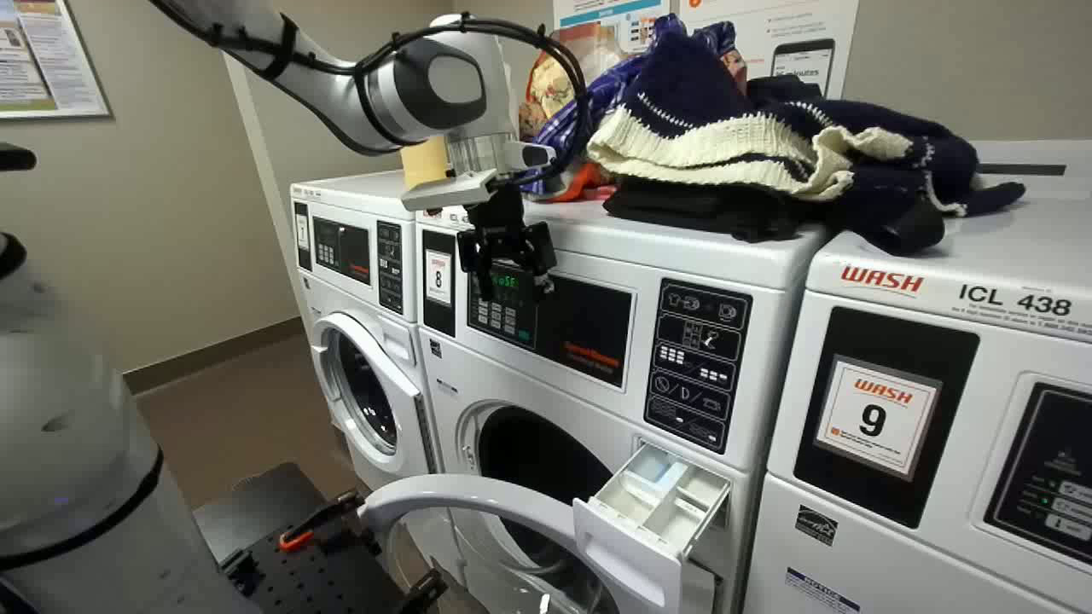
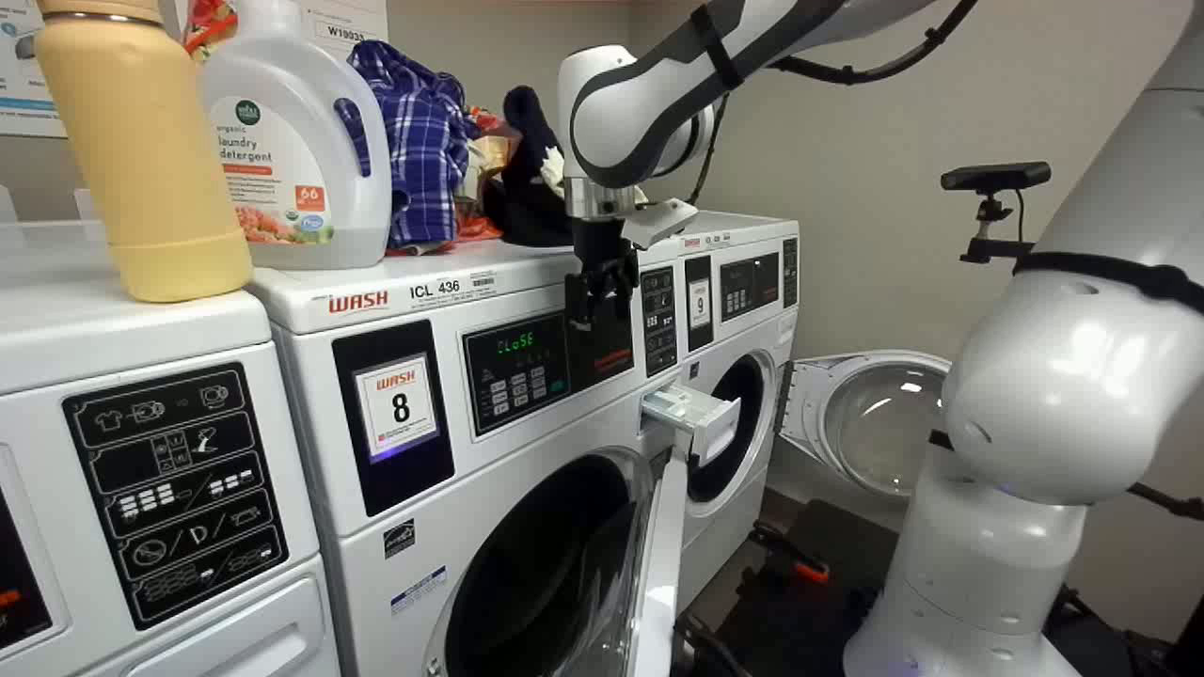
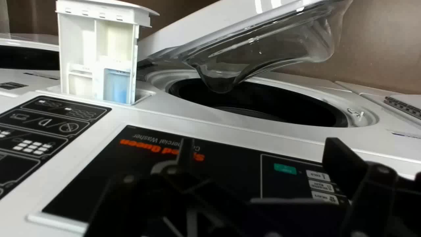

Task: Pour the liquid soap in the washing machine dispenser

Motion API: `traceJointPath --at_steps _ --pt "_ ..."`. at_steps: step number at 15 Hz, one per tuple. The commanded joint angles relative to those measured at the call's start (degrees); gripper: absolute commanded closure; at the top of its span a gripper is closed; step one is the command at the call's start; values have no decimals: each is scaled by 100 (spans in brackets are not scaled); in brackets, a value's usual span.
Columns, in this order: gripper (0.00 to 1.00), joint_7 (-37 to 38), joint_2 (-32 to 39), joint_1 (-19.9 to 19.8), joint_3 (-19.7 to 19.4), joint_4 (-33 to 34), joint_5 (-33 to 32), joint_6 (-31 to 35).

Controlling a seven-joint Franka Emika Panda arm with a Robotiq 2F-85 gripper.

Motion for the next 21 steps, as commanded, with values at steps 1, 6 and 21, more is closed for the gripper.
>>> traceJointPath --at_steps 1,6,21 --pt "0 1 0 8 -6 8 0 -11" --pt "0 230 -313 110 83 -246 174 503" --pt "0 3158 -2230 -35 1969 -1034 -263 2453"
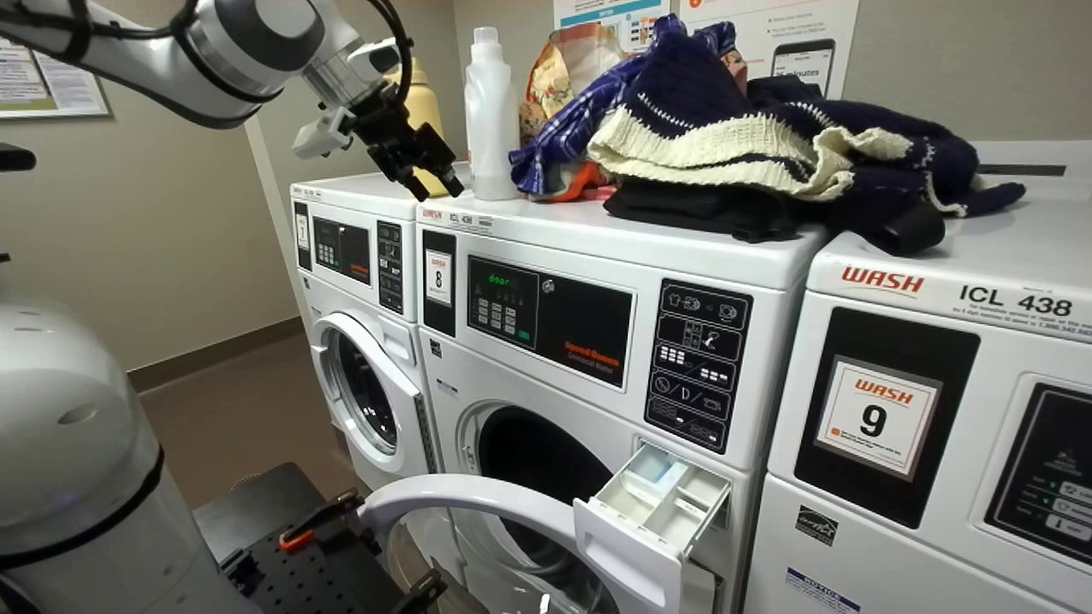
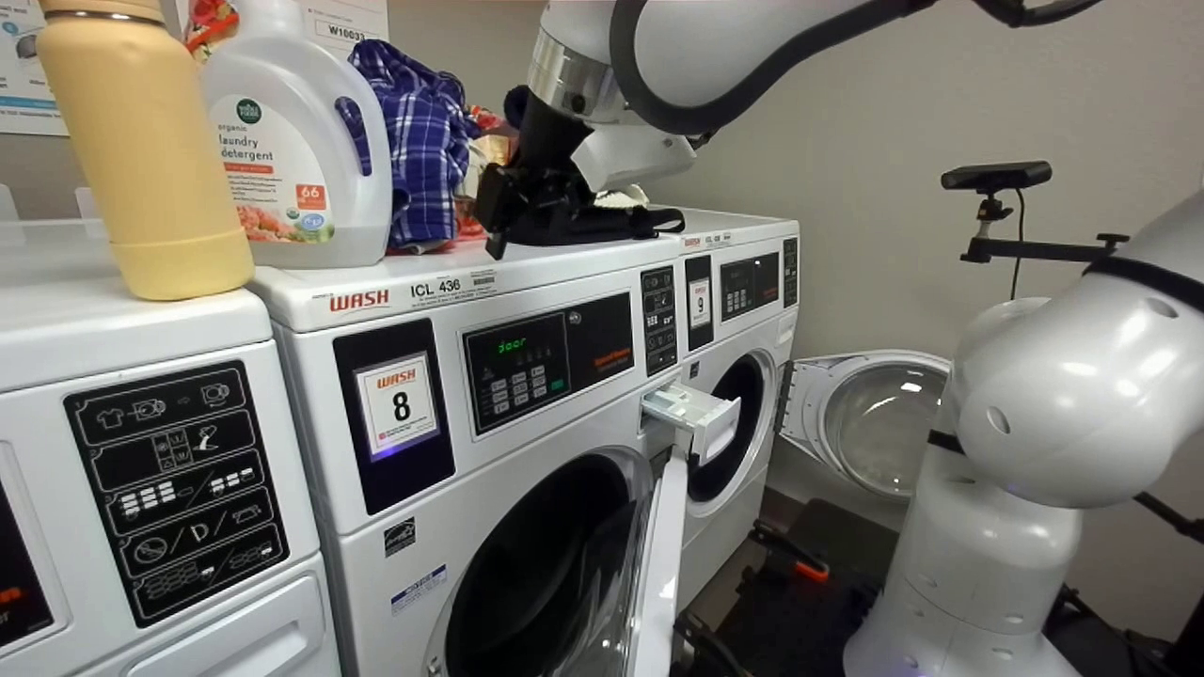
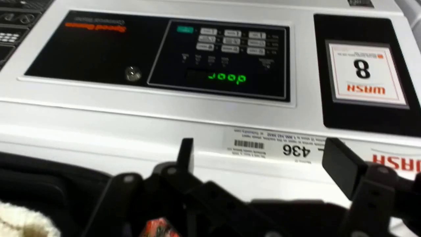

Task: Pour the liquid soap in the washing machine dispenser

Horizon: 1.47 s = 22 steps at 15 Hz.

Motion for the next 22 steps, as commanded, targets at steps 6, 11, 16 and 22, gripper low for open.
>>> traceJointPath --at_steps 6,11,16,22 --pt "0 2257 -96 -2152 2047 -369 -1109 3010" --pt "0 3452 -721 -3869 3480 -324 -1322 4154" --pt "0 3150 -1598 -5327 4919 -240 537 4952" --pt "0 2815 -2285 -6155 5775 80 2111 5285"
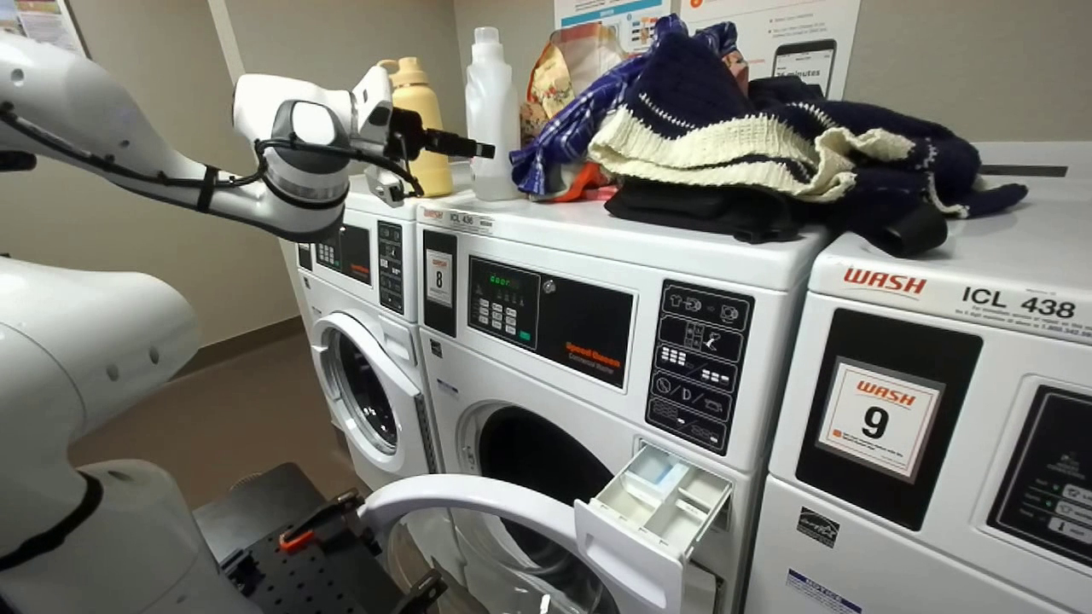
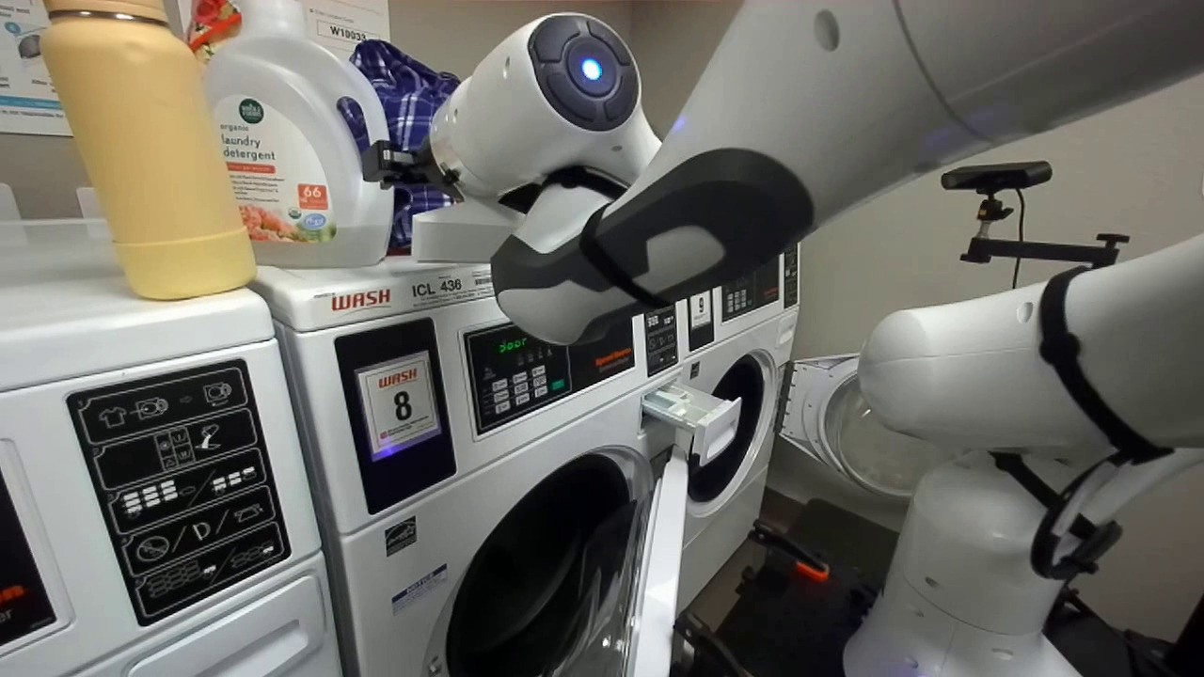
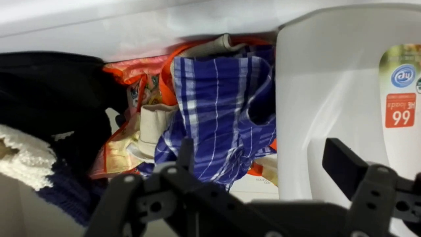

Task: Pour the liquid soap in the washing machine dispenser

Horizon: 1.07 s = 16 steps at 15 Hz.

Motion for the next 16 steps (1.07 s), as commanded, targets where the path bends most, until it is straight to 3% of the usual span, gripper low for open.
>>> traceJointPath --at_steps 1,16 --pt "0 -192 -497 -446 304 255 624 168" --pt "0 -312 -1467 -1605 629 1146 1190 -16"
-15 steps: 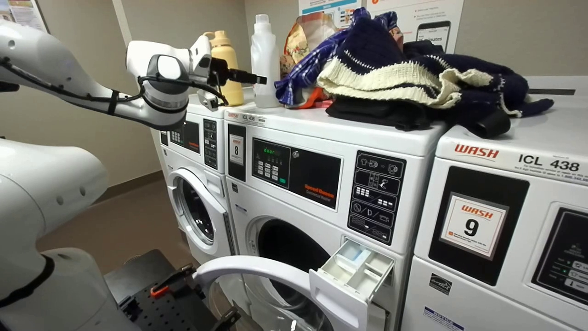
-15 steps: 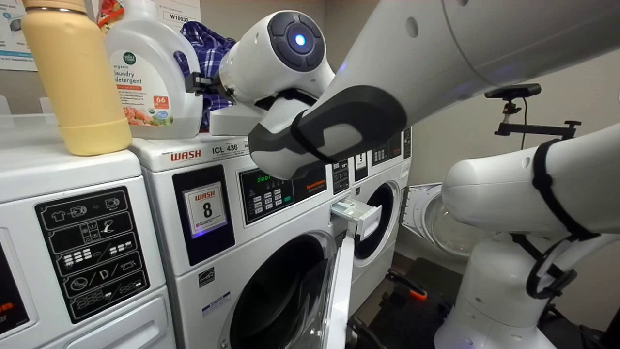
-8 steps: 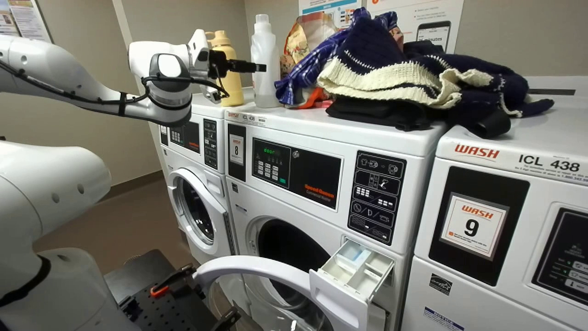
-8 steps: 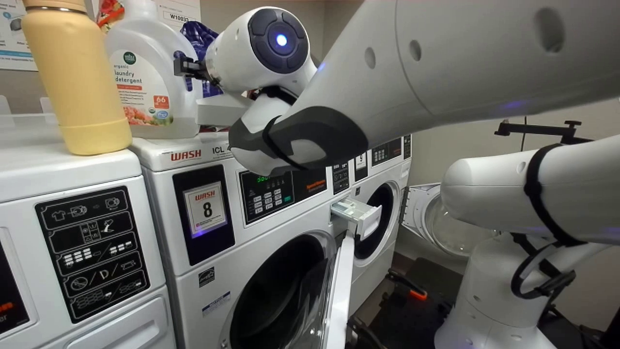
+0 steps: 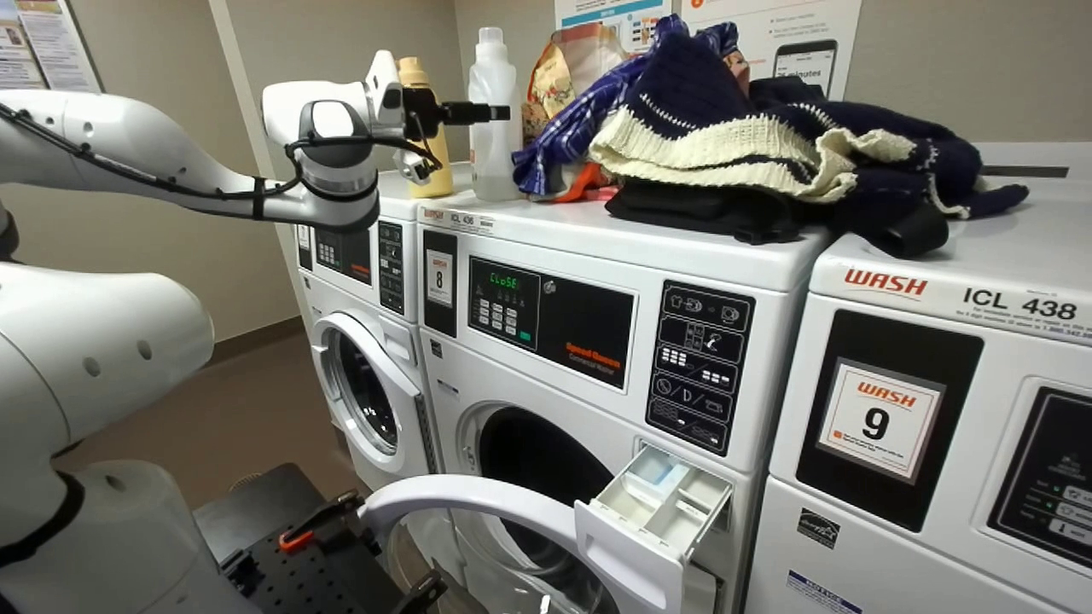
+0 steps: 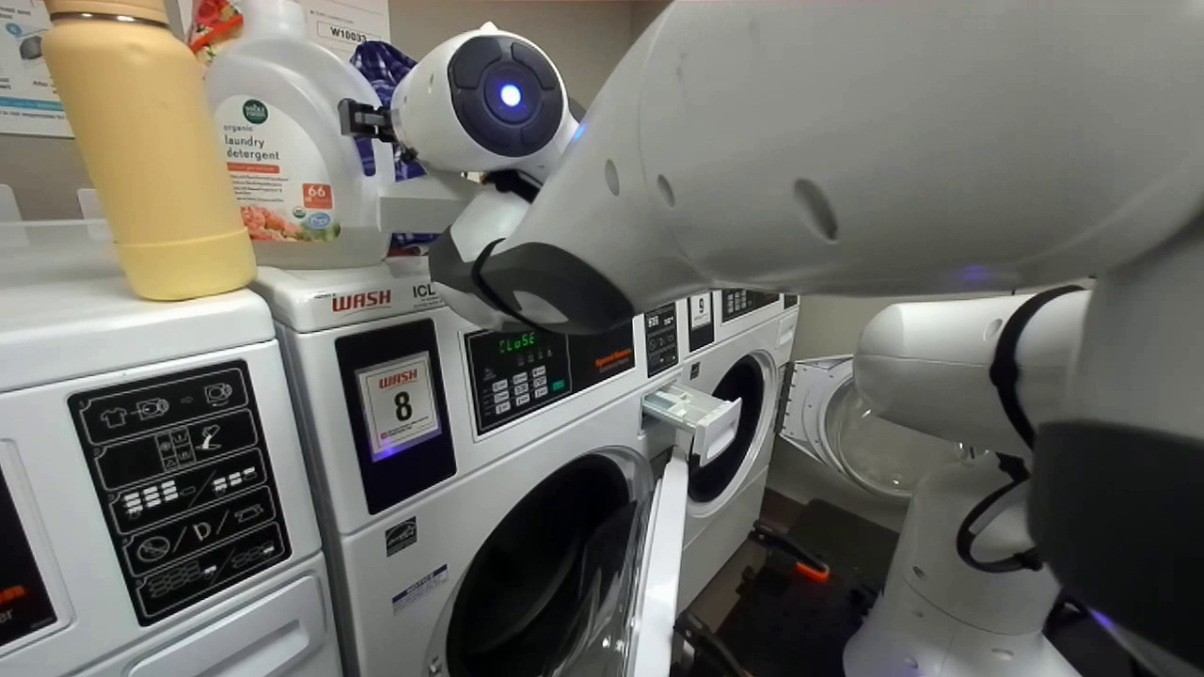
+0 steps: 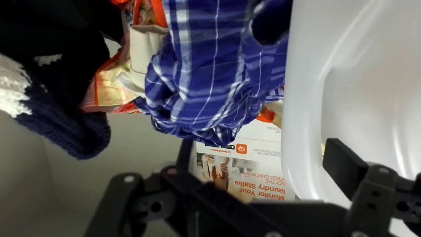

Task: Pour the liquid soap in the washing machine dispenser

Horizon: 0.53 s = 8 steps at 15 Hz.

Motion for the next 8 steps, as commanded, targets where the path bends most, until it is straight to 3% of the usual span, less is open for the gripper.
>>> traceJointPath --at_steps 1,8 --pt "0 -145 -228 -403 139 371 166 -57" --pt "0 -204 -285 -888 305 923 130 -128"
